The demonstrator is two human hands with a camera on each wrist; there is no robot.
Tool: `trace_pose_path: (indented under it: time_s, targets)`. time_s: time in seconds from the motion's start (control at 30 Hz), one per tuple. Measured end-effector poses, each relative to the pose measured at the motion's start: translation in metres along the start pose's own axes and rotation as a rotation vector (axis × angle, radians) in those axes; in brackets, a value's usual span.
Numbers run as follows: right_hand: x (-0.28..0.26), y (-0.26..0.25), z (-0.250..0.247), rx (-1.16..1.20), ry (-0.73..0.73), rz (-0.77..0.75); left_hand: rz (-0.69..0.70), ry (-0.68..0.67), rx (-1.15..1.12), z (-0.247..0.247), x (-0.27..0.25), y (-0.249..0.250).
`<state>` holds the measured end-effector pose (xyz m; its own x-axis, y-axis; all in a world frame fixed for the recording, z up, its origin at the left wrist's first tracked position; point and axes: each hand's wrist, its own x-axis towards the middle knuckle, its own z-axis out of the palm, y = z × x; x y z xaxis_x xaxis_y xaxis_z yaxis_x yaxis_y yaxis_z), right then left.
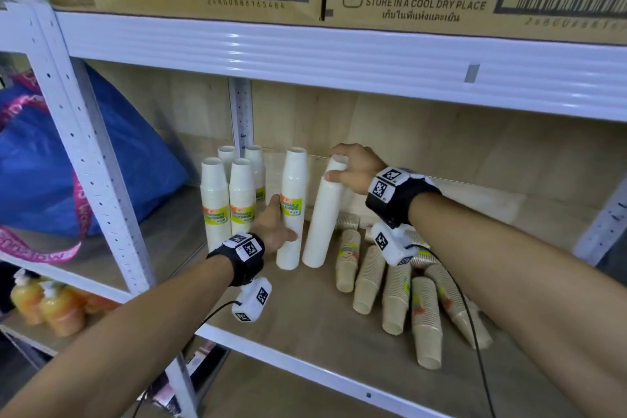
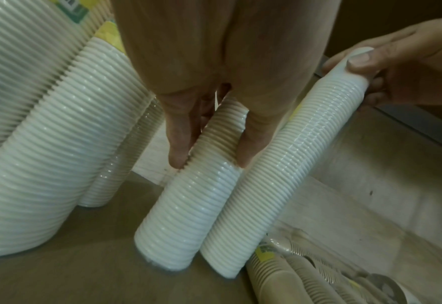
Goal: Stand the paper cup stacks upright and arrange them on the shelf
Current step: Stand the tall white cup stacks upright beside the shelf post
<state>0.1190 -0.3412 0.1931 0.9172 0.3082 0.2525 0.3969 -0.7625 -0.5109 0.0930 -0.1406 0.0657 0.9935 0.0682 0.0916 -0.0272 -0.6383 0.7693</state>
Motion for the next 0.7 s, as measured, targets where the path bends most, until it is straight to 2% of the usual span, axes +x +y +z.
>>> trace_pose_path:
  time_s: [0.33,0.57,0.7]
  targets:
    - [-0.003,-0.005,0.022,-0.043,-0.085,-0.016,-0.008,-0.047,-0.025,0.018,-0.004,-0.011]
    - [-0.002,-0.008,0.024,-0.068,-0.075,0.009,0.02,-0.029,-0.062,0.019,-0.007,-0.013]
    - [-0.001,-0.014,0.02,-0.109,-0.042,0.036,0.091,-0.003,-0.076,0.002,-0.004,0.002]
